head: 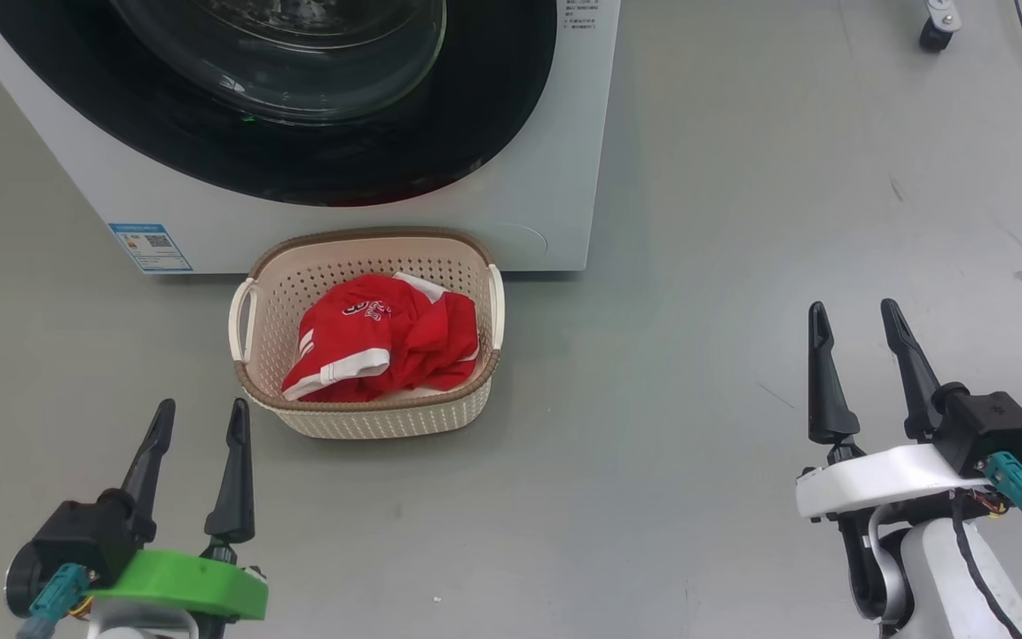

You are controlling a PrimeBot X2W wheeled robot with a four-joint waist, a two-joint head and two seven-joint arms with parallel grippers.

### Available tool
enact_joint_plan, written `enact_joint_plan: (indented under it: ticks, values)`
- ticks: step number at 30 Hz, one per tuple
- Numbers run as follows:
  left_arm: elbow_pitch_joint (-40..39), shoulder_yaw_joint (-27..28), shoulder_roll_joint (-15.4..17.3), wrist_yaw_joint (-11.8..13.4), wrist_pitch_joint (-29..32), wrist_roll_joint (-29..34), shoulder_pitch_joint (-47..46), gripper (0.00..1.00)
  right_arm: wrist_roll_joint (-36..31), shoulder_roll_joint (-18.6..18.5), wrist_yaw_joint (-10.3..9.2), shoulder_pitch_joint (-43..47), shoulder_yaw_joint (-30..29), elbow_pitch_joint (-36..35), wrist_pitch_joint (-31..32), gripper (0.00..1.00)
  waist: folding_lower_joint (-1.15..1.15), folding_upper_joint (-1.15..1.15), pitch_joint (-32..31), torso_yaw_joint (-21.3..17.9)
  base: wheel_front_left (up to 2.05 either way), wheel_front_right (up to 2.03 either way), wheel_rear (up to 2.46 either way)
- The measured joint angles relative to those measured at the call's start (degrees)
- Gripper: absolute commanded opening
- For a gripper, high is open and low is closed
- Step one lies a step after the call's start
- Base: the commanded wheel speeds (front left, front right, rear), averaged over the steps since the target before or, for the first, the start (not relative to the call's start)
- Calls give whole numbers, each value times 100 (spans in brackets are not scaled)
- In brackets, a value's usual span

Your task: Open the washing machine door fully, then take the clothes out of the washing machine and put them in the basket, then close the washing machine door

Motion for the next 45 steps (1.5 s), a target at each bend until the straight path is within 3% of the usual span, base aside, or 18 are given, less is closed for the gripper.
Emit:
enact_joint_plan:
  ticks: [45]
  values:
    - [18,-24,1,0,0,-339,-1,100,-42,32,-41,117,-67,-215,0,100,0,0,91,-11,0,0,0]
